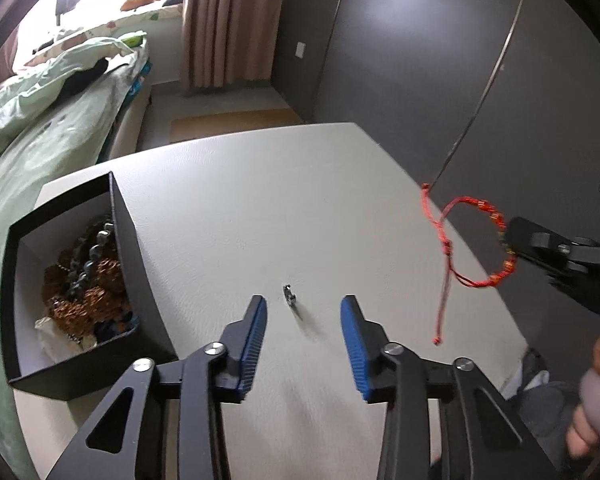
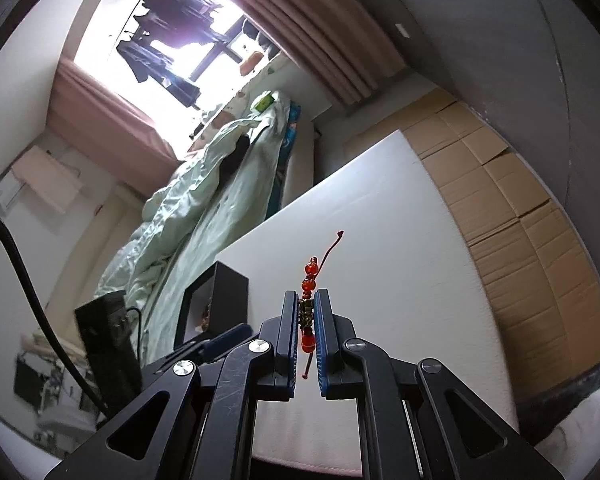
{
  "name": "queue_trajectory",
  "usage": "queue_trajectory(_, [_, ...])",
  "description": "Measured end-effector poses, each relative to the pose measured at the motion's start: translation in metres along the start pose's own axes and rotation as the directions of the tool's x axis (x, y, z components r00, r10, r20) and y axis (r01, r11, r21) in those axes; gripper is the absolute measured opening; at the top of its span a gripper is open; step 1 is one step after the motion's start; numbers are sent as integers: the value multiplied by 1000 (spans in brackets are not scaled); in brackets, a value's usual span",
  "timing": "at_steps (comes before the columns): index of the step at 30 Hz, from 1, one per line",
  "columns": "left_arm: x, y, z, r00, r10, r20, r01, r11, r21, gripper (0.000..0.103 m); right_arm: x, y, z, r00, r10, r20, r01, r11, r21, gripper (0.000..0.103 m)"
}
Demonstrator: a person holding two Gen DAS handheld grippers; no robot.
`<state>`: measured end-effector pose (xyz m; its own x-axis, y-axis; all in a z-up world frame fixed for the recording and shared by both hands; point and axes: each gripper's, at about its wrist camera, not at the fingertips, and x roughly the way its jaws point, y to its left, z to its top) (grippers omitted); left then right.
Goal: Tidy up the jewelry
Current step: 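Carry the red-string bracelet over the black box and open the right gripper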
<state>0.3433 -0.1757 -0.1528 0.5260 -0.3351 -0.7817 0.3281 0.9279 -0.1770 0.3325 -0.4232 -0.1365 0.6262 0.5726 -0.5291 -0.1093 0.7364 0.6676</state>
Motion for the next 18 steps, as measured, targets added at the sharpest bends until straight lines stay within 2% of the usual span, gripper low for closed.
queue_trajectory(7, [20, -3, 6, 999, 43, -24, -42, 999, 16, 35, 3, -2, 2, 1000, 0, -13, 0, 1000, 13, 9])
queue_trajectory(8, [26, -3, 7, 998, 55, -37, -55, 998, 21, 30, 4, -2, 2, 1000, -2, -15, 2, 1000, 15, 9])
queue_trajectory(9, [30, -2, 6, 997, 62, -50, -61, 998, 21, 18, 5, -2, 3, 1000, -1, -17, 2, 1000, 16, 9])
queue_trajectory(11, [30, -3, 5, 995, 86, -45, -85, 996, 25, 4, 5, -3, 3, 1000, 0, -21, 1, 1000, 19, 9])
queue_trajectory(18, [-3, -1, 11, 998, 55, 7, -55, 998, 33, 4, 13, 4, 4, 999, 15, -32, -14, 1000, 24, 9])
